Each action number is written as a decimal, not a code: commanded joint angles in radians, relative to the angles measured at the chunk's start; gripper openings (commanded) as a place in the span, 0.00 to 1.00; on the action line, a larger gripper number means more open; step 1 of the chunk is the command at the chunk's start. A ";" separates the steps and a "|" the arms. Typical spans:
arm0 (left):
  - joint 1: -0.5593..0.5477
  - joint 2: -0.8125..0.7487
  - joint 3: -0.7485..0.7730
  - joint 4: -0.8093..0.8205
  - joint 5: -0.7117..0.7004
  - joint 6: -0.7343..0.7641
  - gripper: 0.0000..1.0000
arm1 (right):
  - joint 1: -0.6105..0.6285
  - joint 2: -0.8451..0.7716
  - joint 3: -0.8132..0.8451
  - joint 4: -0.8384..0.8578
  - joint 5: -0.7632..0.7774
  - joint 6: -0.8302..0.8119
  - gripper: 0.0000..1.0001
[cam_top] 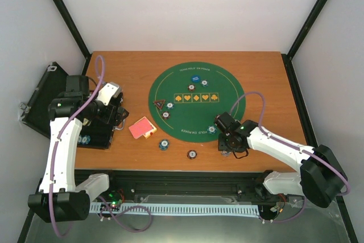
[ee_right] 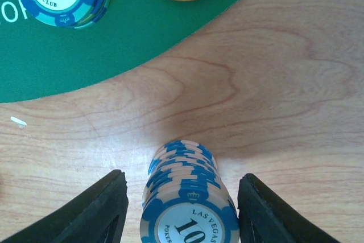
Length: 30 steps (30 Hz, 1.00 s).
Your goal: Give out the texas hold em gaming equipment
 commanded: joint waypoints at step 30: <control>0.006 -0.014 0.032 -0.014 0.013 0.018 1.00 | 0.010 -0.048 0.151 -0.151 0.048 -0.043 0.29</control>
